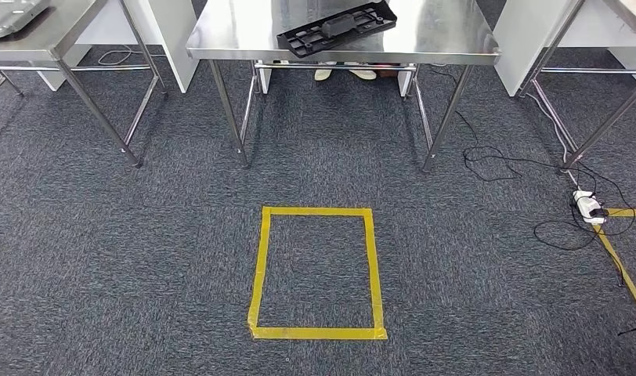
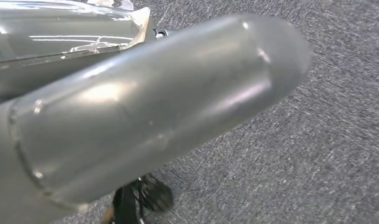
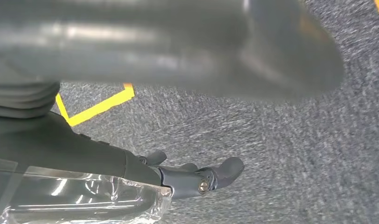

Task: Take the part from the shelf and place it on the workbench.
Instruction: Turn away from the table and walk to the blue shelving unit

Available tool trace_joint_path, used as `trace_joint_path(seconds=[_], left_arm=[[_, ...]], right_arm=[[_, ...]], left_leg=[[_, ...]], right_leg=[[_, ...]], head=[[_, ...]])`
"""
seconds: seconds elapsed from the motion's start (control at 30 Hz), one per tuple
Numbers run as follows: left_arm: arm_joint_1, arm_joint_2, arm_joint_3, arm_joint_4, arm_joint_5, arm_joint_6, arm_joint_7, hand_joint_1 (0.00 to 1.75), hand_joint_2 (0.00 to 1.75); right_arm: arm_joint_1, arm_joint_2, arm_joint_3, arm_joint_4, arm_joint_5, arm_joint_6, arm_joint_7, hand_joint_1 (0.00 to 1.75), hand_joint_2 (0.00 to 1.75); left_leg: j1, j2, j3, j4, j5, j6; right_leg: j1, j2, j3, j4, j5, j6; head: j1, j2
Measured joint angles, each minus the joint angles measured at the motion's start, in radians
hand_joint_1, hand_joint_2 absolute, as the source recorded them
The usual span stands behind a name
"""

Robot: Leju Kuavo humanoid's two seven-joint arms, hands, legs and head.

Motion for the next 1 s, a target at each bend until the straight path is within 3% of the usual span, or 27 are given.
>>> trace_joint_path(seconds=[0.03, 0.07, 0.13, 0.17, 0.2, 0.27, 0.3, 0.33, 0.37, 0.4, 0.43, 0.47, 0.53, 0.57, 0.6, 0.67, 0.7, 0.77, 0.83, 0.87, 0.9, 0.93, 1.0], left_arm=[[-0.001, 0.001, -0.002, 0.0, 0.0, 0.0, -0.001, 0.0, 0.0], [-0.003, 0.002, -0.003, 0.0, 0.0, 0.0, -0.002, 0.0, 0.0], [-0.003, 0.002, -0.003, 0.0, 0.0, 0.0, -0.003, 0.0, 0.0], [-0.003, 0.001, -0.003, 0.0, 0.0, 0.0, -0.003, 0.0, 0.0], [-0.003, 0.001, -0.003, 0.0, 0.0, 0.001, -0.003, 0.0, 0.0], [-0.003, 0.0, -0.003, 0.001, -0.001, 0.005, 0.003, 0.0, 0.0], [-0.003, 0.0, -0.003, 0.001, -0.002, 0.007, 0.007, 0.0, 0.0], [-0.002, 0.0, -0.003, 0.001, -0.004, 0.009, 0.011, 0.0, 0.0], [-0.002, 0.0, -0.004, 0.001, -0.006, 0.009, 0.014, 0.0, 0.0], [-0.002, 0.0, -0.004, 0.001, -0.008, 0.008, 0.015, 0.0, 0.0], [-0.002, 0.0, -0.004, 0.002, -0.011, 0.008, 0.015, 0.0, 0.0], [-0.002, 0.0, -0.005, 0.002, -0.013, 0.008, 0.015, 0.0, 0.0], [-0.002, 0.001, -0.008, 0.002, -0.016, 0.008, 0.014, 0.0, 0.0], [-0.002, 0.002, -0.011, 0.002, -0.017, 0.008, 0.014, 0.0, 0.0], [-0.002, 0.003, -0.013, 0.002, -0.018, 0.008, 0.013, 0.0, 0.0], [0.0, 0.004, -0.016, 0.002, -0.019, 0.008, 0.012, 0.0, 0.0], [0.002, 0.004, -0.017, 0.002, -0.019, 0.008, 0.011, 0.0, 0.0], [0.005, 0.005, -0.02, 0.002, -0.02, 0.007, 0.009, 0.0, 0.0], [0.005, 0.006, -0.021, 0.002, -0.022, 0.006, 0.007, 0.0, 0.0], [0.006, 0.007, -0.021, 0.002, -0.022, 0.006, 0.006, 0.0, 0.0], [0.006, 0.007, -0.021, 0.002, -0.022, 0.004, 0.005, 0.0, 0.0], [0.007, 0.007, -0.021, 0.002, -0.022, 0.003, 0.003, 0.0, 0.0], [0.007, 0.008, -0.021, 0.002, -0.023, 0.0, -0.001, 0.0, 0.0]], right_arm=[[0.0, 0.0, -0.002, 0.0, 0.0, 0.0, -0.001, 0.0, 0.0], [-0.001, 0.0, -0.003, 0.0, 0.0, 0.0, -0.001, 0.0, 0.0], [-0.001, 0.0, -0.005, 0.0, 0.0, 0.0, -0.002, 0.0, 0.0], [0.001, -0.001, -0.006, 0.0, -0.001, 0.0, -0.002, 0.0, 0.0], [0.002, -0.001, -0.008, 0.0, -0.001, 0.0, -0.002, 0.0, 0.0], [0.004, -0.002, -0.011, 0.001, -0.004, 0.0, -0.003, 0.0, 0.0], [0.005, -0.002, -0.014, 0.001, -0.007, 0.0, -0.005, 0.0, 0.0], [0.005, -0.003, -0.017, 0.001, -0.01, -0.001, -0.006, 0.0, 0.0], [0.005, -0.004, -0.02, 0.001, -0.014, -0.002, -0.008, 0.0, 0.0], [0.006, -0.005, -0.023, 0.001, -0.018, -0.002, -0.01, 0.0, 0.0], [0.006, -0.005, -0.026, 0.001, -0.021, -0.003, -0.012, 0.0, 0.0], [0.006, -0.006, -0.028, 0.001, -0.023, -0.004, -0.014, 0.0, 0.0], [0.004, -0.006, -0.032, 0.001, -0.026, -0.004, -0.02, 0.0, 0.0], [0.003, -0.005, -0.034, 0.001, -0.029, -0.004, -0.023, 0.0, 0.0], [0.003, -0.004, -0.037, 0.001, -0.031, -0.004, -0.025, 0.0, 0.0], [0.006, -0.003, -0.043, 0.001, -0.036, -0.004, -0.027, 0.0, 0.0], [0.007, -0.003, -0.046, 0.001, -0.037, -0.004, -0.028, 0.0, 0.0], [0.008, -0.003, -0.051, 0.001, -0.041, -0.003, -0.031, 0.0, 0.0], [0.011, -0.002, -0.054, 0.001, -0.044, -0.001, -0.035, 0.0, 0.0], [0.013, -0.002, -0.056, 0.001, -0.048, 0.001, -0.036, 0.0, 0.0], [0.014, -0.001, -0.06, 0.001, -0.053, 0.004, -0.039, 0.0, 0.0], [0.015, -0.001, -0.064, 0.002, -0.059, 0.007, -0.041, 0.0, 0.0], [0.013, 0.002, -0.074, 0.001, -0.07, 0.012, -0.046, 0.0, 0.0]], left_leg=[[-0.004, 0.0, 0.041, -0.062, -0.015, 0.006], [-0.008, 0.0, 0.062, -0.1, -0.028, 0.011], [-0.012, 0.002, 0.053, -0.116, -0.013, 0.025], [-0.011, 0.004, 0.041, -0.119, 0.001, 0.034], [-0.009, 0.005, 0.027, -0.123, 0.016, 0.041], [-0.007, 0.007, -0.007, -0.125, 0.044, 0.049], [-0.007, 0.007, -0.024, -0.124, 0.057, 0.049], [-0.007, 0.009, -0.042, -0.123, 0.071, 0.047], [-0.006, 0.01, -0.059, -0.122, 0.084, 0.044], [-0.006, 0.011, -0.075, -0.121, 0.097, 0.041], [-0.005, 0.012, -0.09, -0.119, 0.108, 0.037], [-0.005, 0.012, -0.101, -0.115, 0.118, 0.031], [-0.008, 0.012, -0.114, -0.105, 0.133, 0.019], [-0.008, 0.012, -0.116, -0.101, 0.139, 0.013], [-0.007, 0.013, -0.118, -0.1, 0.146, 0.006], [0.0, 0.011, -0.125, -0.092, 0.143, -0.008], [0.003, 0.01, -0.135, -0.07, 0.121, -0.014], [0.006, 0.007, -0.174, 0.034, 0.037, -0.023], [0.007, 0.006, -0.214, 0.163, -0.031, -0.027], [0.006, 0.006, -0.215, 0.191, -0.038, -0.027], [0.006, 0.004, -0.196, 0.18, -0.026, -0.024], [0.006, -0.001, -0.158, 0.131, -0.001, -0.019], [0.006, -0.034, -0.068, -0.007, 0.041, -0.004]], right_leg=[[0.001, -0.001, -0.005, 0.003, 0.009, 0.006], [0.0, -0.002, -0.008, 0.003, 0.018, 0.012], [-0.003, -0.004, -0.013, 0.0, 0.035, 0.024], [-0.004, -0.003, -0.021, 0.008, 0.025, 0.026], [-0.004, 0.0, -0.034, 0.03, -0.003, 0.024], [-0.008, 0.004, -0.066, 0.13, -0.099, 0.016], [-0.01, 0.005, -0.081, 0.198, -0.138, 0.018], [-0.013, 0.005, -0.088, 0.259, -0.155, 0.025], [-0.016, 0.005, -0.085, 0.299, -0.148, 0.038], [-0.019, 0.005, -0.066, 0.304, -0.125, 0.052], [-0.022, 0.005, -0.027, 0.27, -0.1, 0.063], [-0.024, 0.006, 0.033, 0.197, -0.088, 0.067], [-0.024, 0.007, 0.153, 0.027, -0.112, 0.056], [-0.022, 0.008, 0.185, -0.025, -0.13, 0.047], [-0.019, 0.008, 0.193, -0.047, -0.139, 0.039], [-0.02, 0.006, 0.18, -0.047, -0.131, 0.019], [-0.02, 0.004, 0.174, -0.047, -0.123, 0.008], [-0.019, 0.002, 0.159, -0.047, -0.109, -0.006], [-0.014, 0.001, 0.144, -0.044, -0.099, -0.008], [-0.011, 0.003, 0.137, -0.041, -0.095, -0.008], [-0.01, 0.006, 0.132, -0.038, -0.093, -0.006], [-0.009, 0.01, 0.13, -0.034, -0.092, -0.005], [-0.008, 0.02, 0.125, -0.027, -0.09, -0.001]], head=[[0.002, 0.0], [0.002, 0.0], [0.004, 0.0], [0.004, 0.0], [0.006, 0.0], [0.012, 0.0], [0.015, 0.0], [0.016, 0.0], [0.016, 0.0], [0.016, 0.0], [0.016, 0.0], [0.016, 0.0], [0.014, 0.0], [0.013, 0.0], [0.011, 0.0], [0.009, 0.0], [0.007, 0.0], [0.002, 0.0], [0.0, 0.0], [0.0, 0.0], [0.0, 0.0], [0.0, 0.0], [0.001, 0.0]])
